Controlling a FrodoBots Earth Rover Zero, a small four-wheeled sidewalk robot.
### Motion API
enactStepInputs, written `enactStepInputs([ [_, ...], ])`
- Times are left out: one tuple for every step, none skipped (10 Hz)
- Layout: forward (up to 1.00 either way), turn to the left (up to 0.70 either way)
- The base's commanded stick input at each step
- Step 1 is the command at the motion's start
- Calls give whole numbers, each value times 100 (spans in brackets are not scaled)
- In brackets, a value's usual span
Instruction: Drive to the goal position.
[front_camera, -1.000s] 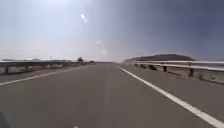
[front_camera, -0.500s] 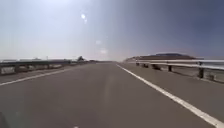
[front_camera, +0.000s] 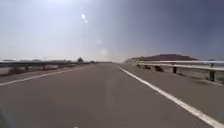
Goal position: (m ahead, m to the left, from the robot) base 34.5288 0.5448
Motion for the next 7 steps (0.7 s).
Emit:
enactStepInputs([
  [100, 0],
  [100, 0],
  [100, 0],
  [100, 0],
  [100, 0],
  [100, 0],
  [100, 0],
])
